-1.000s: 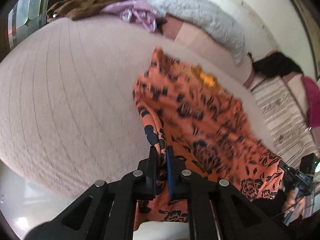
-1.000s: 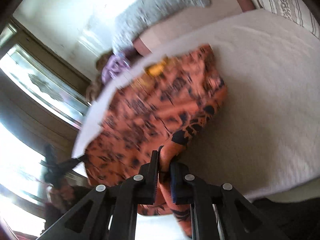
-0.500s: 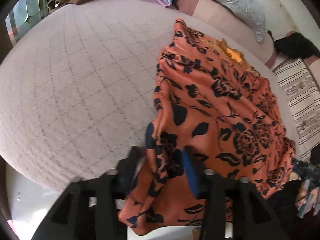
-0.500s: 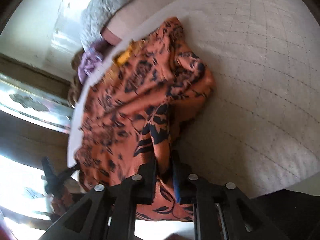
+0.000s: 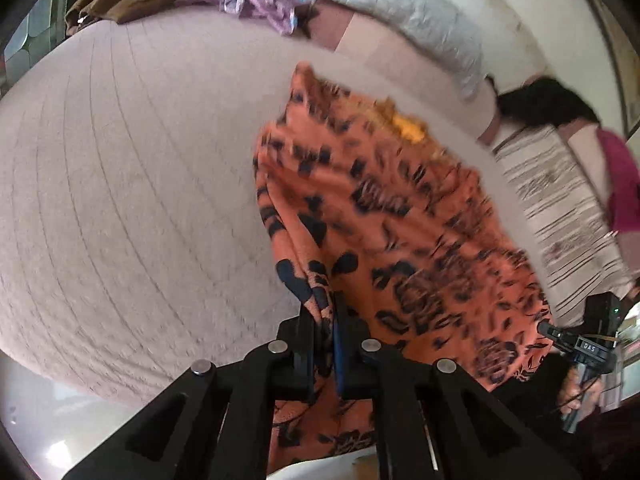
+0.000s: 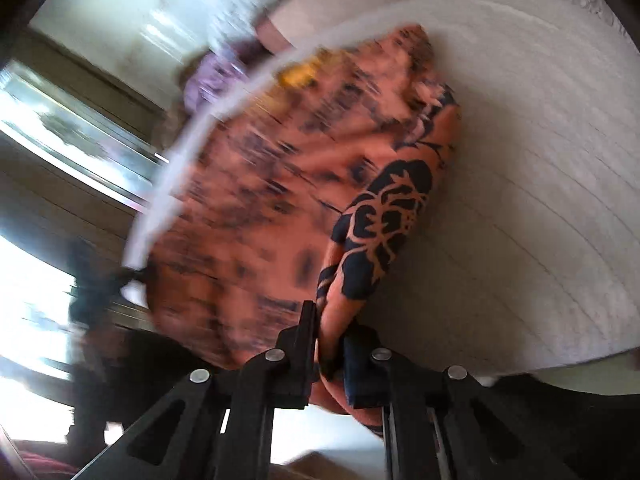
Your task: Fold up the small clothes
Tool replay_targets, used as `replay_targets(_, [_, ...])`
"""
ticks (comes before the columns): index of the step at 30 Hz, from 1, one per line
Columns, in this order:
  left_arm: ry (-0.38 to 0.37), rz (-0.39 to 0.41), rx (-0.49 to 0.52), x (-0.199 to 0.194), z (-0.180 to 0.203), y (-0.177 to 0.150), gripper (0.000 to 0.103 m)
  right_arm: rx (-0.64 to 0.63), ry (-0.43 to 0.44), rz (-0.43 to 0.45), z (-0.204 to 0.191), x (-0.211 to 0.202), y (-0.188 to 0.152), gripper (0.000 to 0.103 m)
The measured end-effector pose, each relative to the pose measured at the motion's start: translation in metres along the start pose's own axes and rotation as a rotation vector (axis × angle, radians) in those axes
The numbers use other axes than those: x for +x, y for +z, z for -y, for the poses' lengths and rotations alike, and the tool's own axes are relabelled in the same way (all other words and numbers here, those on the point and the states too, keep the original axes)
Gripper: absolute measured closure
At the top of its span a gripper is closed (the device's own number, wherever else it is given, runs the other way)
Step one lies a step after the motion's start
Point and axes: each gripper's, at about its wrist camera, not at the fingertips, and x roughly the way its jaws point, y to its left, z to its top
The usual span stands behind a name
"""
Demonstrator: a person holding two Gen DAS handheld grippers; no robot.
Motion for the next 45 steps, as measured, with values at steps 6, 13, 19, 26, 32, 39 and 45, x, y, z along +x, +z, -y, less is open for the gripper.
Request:
replay_targets(6, [-0.077,0.065,-0.069,-0.024,-0.004,0.07,0.096,0.057,0.236,0.183,-0.004,-0.037,0.066,0.092])
replay_targets(13, [0.005,-0.025,-0.115,0.058,-0.002,0.17,0.095,0.218,0.237,0.414,0.046,-0.02,0.175,0.092])
replay_targets(19, [0.024,-0.031,-0.108,0.085,-0.003,0.149,0.072,0.26,0.059,0.215,0.065,0.014,0.174,0.073])
replay_targets(26, [-0.014,0.032,-0.147,0.032,-0.044,0.112,0.041,0.064,-0.011,0.162,0.022,-0.004,0.1,0.026])
replay_targets(32, [-0.022,0.091,-0.089,-0.001,-0.052,0.108,0.034,-0.014,-0.026,0.09,0.008,-0.007,0.04,0.025])
replay_targets(39, [0.022,0.077,0.127,0.041,-0.031,0.116,0.026,0.042,-0.072,0.051,0.01,0.023,0.023,0.025])
replay_targets(45, [0.028,-0.014,0.261,0.07,-0.024,0.102,0.083,0.036,-0.043,0.033,0.003,0.05,0.016,0.046])
